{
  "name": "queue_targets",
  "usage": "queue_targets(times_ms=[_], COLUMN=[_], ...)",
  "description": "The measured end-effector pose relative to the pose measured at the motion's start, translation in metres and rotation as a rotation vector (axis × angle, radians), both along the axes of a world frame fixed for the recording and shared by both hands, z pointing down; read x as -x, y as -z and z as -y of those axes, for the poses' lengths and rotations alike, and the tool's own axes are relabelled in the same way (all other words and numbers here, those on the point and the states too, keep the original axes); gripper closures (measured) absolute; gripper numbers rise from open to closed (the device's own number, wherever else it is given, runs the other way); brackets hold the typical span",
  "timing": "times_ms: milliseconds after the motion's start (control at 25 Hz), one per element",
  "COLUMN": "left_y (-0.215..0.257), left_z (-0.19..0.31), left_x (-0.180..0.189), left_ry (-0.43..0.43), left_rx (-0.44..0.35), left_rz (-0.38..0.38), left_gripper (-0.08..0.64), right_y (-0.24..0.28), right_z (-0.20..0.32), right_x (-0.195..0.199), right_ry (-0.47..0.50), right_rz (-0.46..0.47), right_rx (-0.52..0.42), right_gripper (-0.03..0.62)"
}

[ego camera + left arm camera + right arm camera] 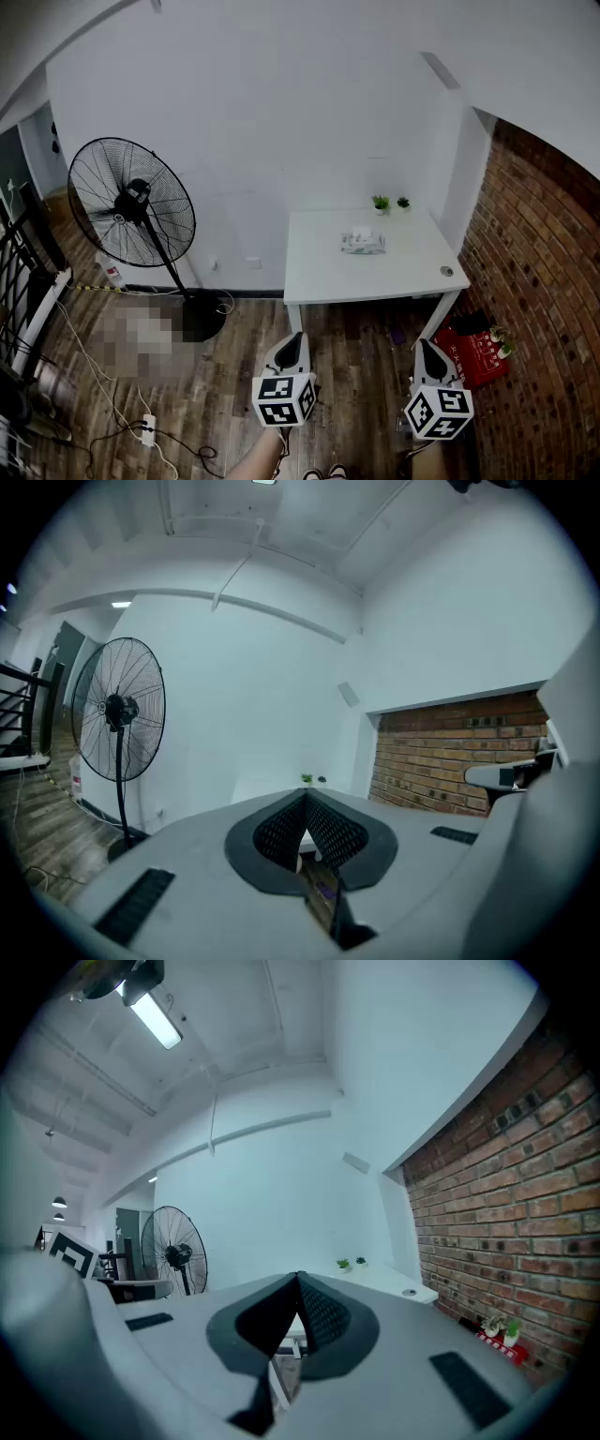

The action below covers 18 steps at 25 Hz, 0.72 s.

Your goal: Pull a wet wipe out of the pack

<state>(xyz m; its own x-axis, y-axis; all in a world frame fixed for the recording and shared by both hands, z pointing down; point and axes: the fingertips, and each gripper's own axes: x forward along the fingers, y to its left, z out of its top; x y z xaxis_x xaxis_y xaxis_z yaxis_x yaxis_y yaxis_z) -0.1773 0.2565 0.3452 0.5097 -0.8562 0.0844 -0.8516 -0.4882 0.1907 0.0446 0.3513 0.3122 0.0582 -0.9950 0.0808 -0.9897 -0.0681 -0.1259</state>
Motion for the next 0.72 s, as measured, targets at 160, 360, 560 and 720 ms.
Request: queue_targets(times_ms=[160,360,560,720], left_y=[0.0011,0.0003,-0.0023,-0.0044], left_z=[-0.0009,0.0002,-0.0046,-0.0059], left_x=[0.0034,0.0076,0.0058,0.0040], left_ry=[0.001,0.020,0.019,0.022], left_rx=[0.001,0.004,0.009,0.016], left_rz=[-0.002,-0.001,-0.007,-0.011], left_gripper=[0.560,0.560,0.560,0.560], right_y=[0.0010,0.0042,0.0033,0.0002], right_z=[-0.0016,-0.0042,-0.0083,-0.0103], right_x=[0.0015,0.0037,0.0013,-0.0004], right_ry=[-0.002,0.002,0.007,0.006], right_rz=[-0.002,-0.003,0.020,0.022], right_rx=[0.001,-0.006,-0.015,-0.010], right_gripper=[0.592,0.592,0.591,0.591])
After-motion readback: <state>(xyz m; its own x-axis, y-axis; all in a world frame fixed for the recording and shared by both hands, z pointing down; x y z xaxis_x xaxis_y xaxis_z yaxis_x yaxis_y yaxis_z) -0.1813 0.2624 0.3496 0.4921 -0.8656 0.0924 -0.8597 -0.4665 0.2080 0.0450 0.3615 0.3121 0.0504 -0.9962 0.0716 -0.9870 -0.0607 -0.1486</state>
